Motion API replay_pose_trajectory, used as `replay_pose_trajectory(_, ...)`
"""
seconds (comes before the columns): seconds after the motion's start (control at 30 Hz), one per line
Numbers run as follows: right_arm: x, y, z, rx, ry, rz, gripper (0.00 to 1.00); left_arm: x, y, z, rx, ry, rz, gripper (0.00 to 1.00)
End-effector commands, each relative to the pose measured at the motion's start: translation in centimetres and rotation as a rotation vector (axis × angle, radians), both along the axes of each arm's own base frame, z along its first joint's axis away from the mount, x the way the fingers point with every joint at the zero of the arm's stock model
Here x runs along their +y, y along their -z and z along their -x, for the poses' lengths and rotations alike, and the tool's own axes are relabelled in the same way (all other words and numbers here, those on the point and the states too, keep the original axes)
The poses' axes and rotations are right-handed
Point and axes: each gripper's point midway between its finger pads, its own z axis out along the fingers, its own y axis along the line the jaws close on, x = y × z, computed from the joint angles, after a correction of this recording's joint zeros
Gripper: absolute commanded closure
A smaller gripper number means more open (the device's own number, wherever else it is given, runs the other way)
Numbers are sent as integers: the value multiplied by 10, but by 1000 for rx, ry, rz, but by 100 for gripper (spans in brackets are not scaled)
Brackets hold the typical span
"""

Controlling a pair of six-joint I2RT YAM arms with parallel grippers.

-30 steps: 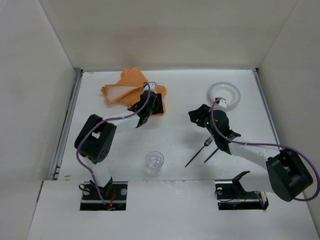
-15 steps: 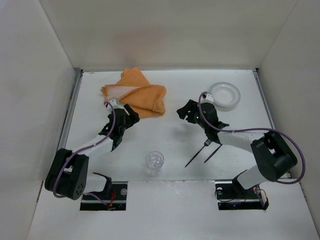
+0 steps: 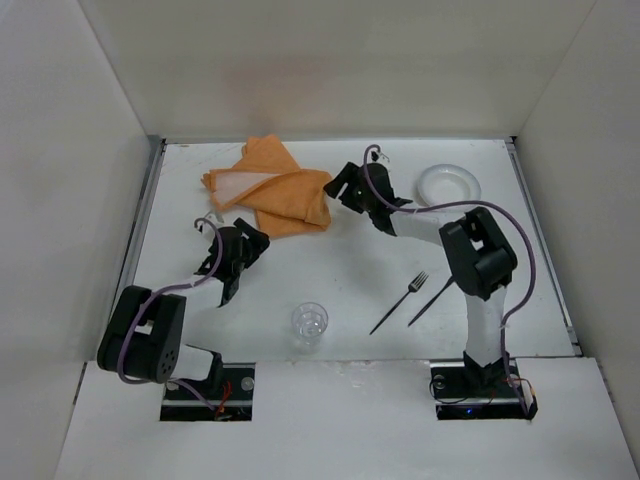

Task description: Set the dinner table for one person

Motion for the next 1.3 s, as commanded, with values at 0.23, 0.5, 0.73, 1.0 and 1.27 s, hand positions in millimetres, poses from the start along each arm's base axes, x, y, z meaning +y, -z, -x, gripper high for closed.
replay_pose_trajectory(0.23, 33, 2, -35, 74, -23, -62, 30, -10, 9, -29, 3, -18, 59, 35)
replay_pose_trajectory(0.5, 47, -8, -44, 60, -54, -108, 65, -10, 29, -39, 33, -37, 58, 63)
replay_pose_trajectory(0.73, 38, -54, -54, -27, -31, -176, 88, 3, 26, -50, -15, -124, 62, 92)
replay_pose_trajectory(1.0, -92, -140, -37, -232, 215, -104, 89, 28, 17, -48, -31, -194, 14, 95)
replay_pose_trajectory(1.27, -170, -30, 47, -33, 412, 117, 89, 39, 13, -37, -36, -223, -11, 97)
